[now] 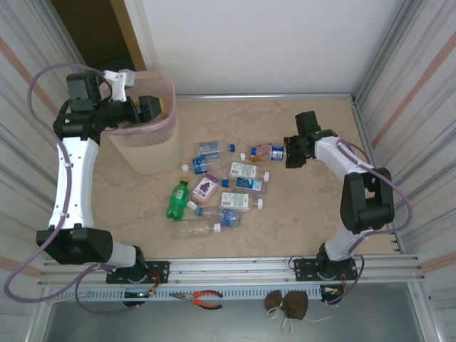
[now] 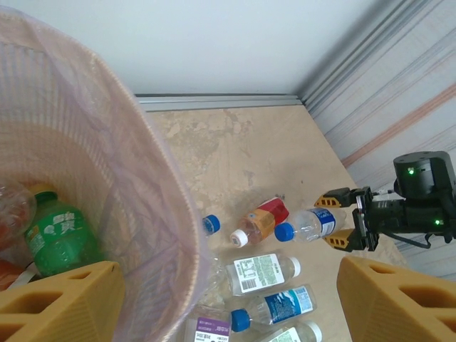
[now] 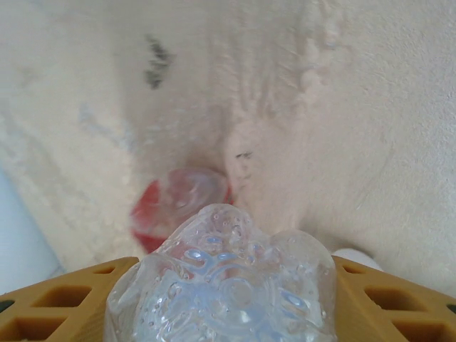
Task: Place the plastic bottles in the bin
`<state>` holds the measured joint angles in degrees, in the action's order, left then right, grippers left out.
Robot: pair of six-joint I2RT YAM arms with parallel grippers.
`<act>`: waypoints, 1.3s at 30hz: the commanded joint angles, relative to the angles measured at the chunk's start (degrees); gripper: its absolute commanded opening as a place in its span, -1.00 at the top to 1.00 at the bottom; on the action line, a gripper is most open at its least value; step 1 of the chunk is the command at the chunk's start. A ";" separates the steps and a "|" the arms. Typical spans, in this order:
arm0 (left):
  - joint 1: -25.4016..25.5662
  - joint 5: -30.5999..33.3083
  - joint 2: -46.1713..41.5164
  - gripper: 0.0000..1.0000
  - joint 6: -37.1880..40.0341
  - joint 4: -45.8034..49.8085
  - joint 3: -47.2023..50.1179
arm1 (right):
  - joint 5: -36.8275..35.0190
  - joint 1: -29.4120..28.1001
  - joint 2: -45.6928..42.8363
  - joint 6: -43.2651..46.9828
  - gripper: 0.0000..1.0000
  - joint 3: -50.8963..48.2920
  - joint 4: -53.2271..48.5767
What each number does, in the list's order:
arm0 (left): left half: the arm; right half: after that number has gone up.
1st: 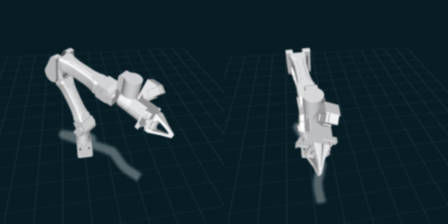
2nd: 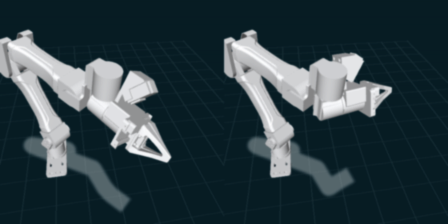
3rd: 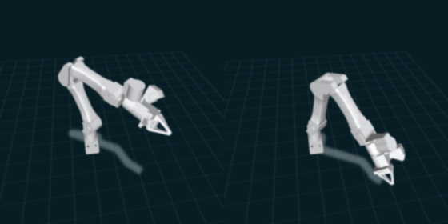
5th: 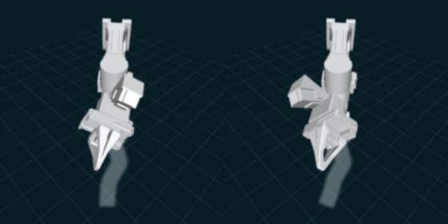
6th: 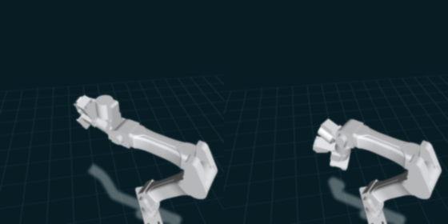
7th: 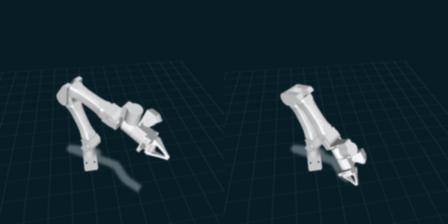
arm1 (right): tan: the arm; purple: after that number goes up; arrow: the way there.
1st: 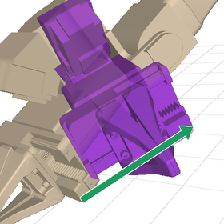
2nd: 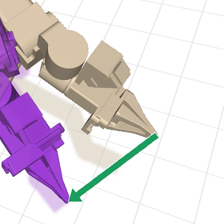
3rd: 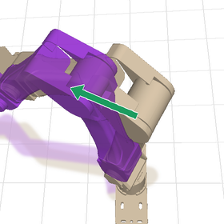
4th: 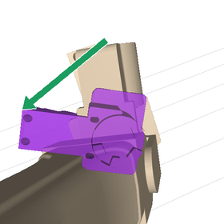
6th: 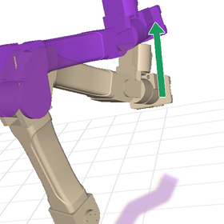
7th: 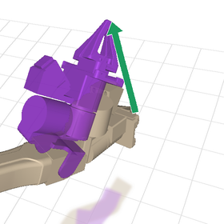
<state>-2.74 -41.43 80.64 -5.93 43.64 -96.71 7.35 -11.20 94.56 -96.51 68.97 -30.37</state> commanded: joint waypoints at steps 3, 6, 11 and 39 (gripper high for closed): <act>3.20 -2.43 -2.63 -0.57 -0.66 -3.26 -0.24 | -3.73 0.13 -5.95 16.28 0.02 1.12 -2.23; 5.70 -2.69 -2.60 -0.57 -0.35 -4.32 -0.38 | -3.50 -0.38 -9.89 27.52 0.09 -0.68 1.98; 10.35 -2.91 -2.42 -0.58 0.11 -5.61 -0.85 | -1.01 -0.94 -17.04 44.13 0.11 -2.92 5.68; 34.27 -14.25 0.33 -0.67 3.13 -29.52 9.43 | 31.22 -9.71 -39.59 80.71 0.22 -5.47 32.48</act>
<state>30.79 -51.59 80.14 -4.82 17.96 -88.03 31.92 -19.40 57.08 -22.57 60.66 -0.34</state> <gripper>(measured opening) 0.832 0.592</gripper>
